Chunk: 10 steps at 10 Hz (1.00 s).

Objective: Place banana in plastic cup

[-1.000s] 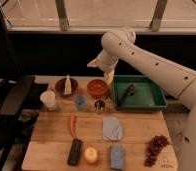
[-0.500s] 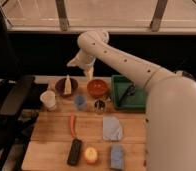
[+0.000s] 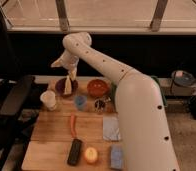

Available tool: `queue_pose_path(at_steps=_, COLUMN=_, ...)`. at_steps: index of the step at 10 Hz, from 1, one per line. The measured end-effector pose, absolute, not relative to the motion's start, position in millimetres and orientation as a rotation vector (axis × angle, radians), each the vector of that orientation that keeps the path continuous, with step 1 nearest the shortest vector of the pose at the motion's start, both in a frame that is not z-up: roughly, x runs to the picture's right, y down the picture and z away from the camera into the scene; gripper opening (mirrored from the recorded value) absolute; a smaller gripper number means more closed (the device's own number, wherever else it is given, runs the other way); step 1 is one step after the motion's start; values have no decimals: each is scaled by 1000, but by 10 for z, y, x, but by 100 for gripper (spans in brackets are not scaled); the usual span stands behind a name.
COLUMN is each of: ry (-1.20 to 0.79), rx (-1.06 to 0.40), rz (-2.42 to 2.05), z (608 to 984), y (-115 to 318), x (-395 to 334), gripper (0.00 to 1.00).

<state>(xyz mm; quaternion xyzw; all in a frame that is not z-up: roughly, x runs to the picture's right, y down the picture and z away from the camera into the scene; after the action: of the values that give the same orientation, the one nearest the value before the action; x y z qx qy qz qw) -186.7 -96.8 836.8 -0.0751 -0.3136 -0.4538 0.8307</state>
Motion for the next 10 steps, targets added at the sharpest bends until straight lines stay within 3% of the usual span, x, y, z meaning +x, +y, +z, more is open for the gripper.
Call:
queue_pose_path(at_steps=5, ry=-665, rx=-166, rz=-982, z=8378, y=-940, x=-1848, gripper=80)
queue_pose_path(at_steps=10, ry=-704, rx=-59, rz=-1055, z=8641, y=-707, x=-2103, gripper=80)
